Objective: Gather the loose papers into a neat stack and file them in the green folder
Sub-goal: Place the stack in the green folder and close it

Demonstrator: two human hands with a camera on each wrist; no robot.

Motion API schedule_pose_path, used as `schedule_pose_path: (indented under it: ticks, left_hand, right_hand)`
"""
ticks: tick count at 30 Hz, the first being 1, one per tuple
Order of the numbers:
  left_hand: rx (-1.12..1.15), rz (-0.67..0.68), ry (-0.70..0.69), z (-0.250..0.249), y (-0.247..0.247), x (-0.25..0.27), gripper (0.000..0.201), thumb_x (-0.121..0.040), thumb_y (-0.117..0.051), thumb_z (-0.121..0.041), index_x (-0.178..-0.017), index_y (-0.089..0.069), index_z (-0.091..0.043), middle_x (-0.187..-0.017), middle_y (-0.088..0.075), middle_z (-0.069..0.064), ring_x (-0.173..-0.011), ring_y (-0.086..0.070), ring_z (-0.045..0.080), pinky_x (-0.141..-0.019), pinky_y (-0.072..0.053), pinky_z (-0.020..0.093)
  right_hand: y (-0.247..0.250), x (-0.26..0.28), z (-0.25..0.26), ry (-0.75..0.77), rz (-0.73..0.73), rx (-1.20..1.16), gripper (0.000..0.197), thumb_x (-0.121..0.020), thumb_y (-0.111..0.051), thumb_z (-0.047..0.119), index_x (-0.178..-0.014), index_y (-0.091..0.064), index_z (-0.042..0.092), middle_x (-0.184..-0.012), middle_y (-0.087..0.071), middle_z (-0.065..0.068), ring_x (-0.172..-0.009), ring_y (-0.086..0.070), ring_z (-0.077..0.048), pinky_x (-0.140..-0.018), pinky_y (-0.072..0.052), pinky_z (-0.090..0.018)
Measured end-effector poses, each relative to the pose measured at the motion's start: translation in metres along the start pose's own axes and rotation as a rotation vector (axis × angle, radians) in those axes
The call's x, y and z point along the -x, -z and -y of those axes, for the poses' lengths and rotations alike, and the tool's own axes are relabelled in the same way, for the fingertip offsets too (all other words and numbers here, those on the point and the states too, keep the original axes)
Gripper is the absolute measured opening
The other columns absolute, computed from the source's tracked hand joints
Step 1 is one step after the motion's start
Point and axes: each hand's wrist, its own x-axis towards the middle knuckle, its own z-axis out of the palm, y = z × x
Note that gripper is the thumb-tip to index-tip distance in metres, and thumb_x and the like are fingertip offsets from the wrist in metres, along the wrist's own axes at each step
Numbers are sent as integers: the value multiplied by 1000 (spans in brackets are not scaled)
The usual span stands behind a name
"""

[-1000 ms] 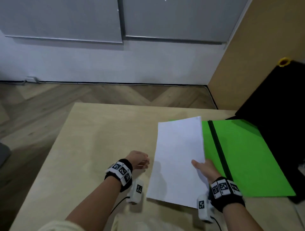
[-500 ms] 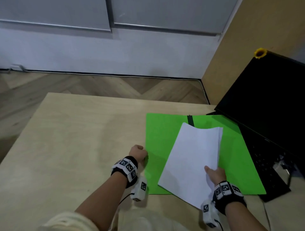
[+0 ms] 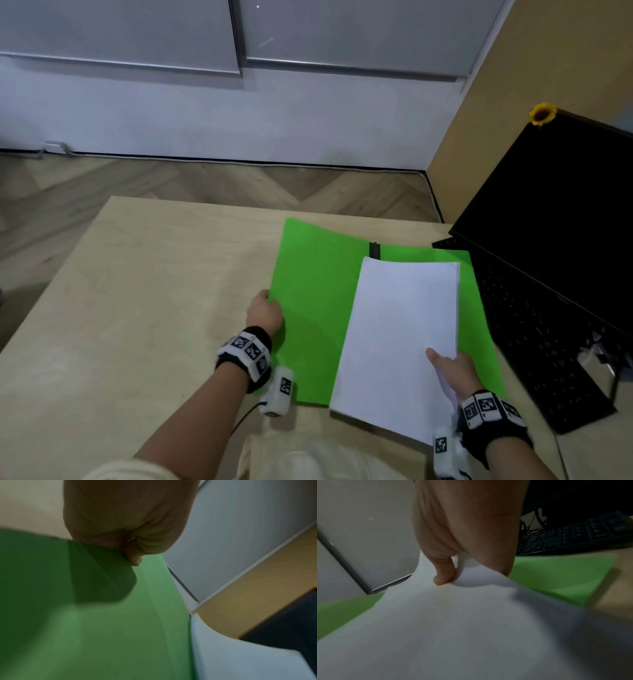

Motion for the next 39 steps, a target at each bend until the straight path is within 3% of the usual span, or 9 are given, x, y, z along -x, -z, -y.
schedule_pose_path:
  ticks: [4, 8, 14, 19, 24, 27, 29, 32, 39]
  left_hand:
    - [-88, -135, -38, 2, 67, -15, 44, -92, -43, -5, -135, -52, -3, -131, -60, 24, -116, -59, 40, -99, -46, 43]
    - [-159, -239, -61, 3, 126, -20, 41, -93, -43, -4, -132, -55, -3, -124, -63, 26, -110, -60, 41, -92, -47, 44]
    - [-155, -313, -31, 14, 177, -21, 41, -93, -44, -5, -133, -55, -7, -125, -63, 25, -112, -60, 40, -97, -46, 44]
    - [-151, -348, -5, 27, 203, -16, 43, -94, -44, -5, -135, -53, -8, -128, -62, 22, -113, -60, 38, -97, -46, 44]
    - [-149, -371, 17, 35, 229, -13, 42, -93, -43, -4, -133, -54, -8, -125, -62, 24, -112, -59, 40, -94, -46, 44]
    - [-145, -373, 33, 34, 240, -10, 42, -93, -42, -3, -133, -54, -8, -125, -62, 23, -113, -58, 40, -94, -45, 44]
    - [-144, -367, 43, 33, 245, -9, 43, -93, -42, -4, -134, -54, -8, -126, -62, 22, -114, -57, 40, -96, -45, 45]
    - [-144, -337, 33, 31, 249, -8, 41, -93, -42, -3, -132, -54, -6, -125, -63, 22, -112, -58, 39, -96, -45, 45]
    - [-43, -103, -11, 17, 262, -1, 38, -92, -41, 0, -127, -56, -2, -100, -66, 20, -83, -59, 29, -80, -48, 40]
  right_hand:
    - [-2, -40, -24, 61, 67, -27, 95, -65, -77, 43, -141, -38, -1, -146, -46, -12, -131, -47, -30, -111, -35, -50]
    - [-32, 13, 34, 56, 90, 19, 69, -87, -67, 15, -143, -32, -8, -149, -40, -17, -135, -41, -32, -115, -29, -45]
    - [-91, 37, 68, 119, 206, 53, 73, -92, -59, 9, -148, -15, -9, -157, -22, -18, -144, -26, -30, -115, -20, -34]
    - [-142, 46, 75, 94, 271, 162, 70, -92, -59, 12, -146, -20, -9, -155, -27, -20, -141, -31, -31, -114, -24, -34]
    - [-179, 55, 76, 110, 249, 244, 52, -91, -59, 5, -135, -39, -14, -141, -46, -23, -130, -46, -35, -104, -35, -35]
    - [-196, 52, 72, 136, 258, 293, 42, -89, -61, 6, -126, -50, -12, -129, -55, -13, -119, -54, -28, -101, -38, -31]
    - [-205, 50, 68, 143, 254, 344, 42, -86, -65, 12, -122, -57, -8, -127, -61, -19, -117, -58, -32, -103, -43, -39]
    - [-212, 49, 67, 153, 209, 373, 36, -85, -64, 11, -117, -63, -5, -122, -65, -22, -114, -60, -37, -99, -46, -39]
    - [-208, 42, 64, 174, 148, 496, 49, -82, -60, 14, -130, -53, 2, -130, -60, -17, -118, -57, -35, -101, -46, -39]
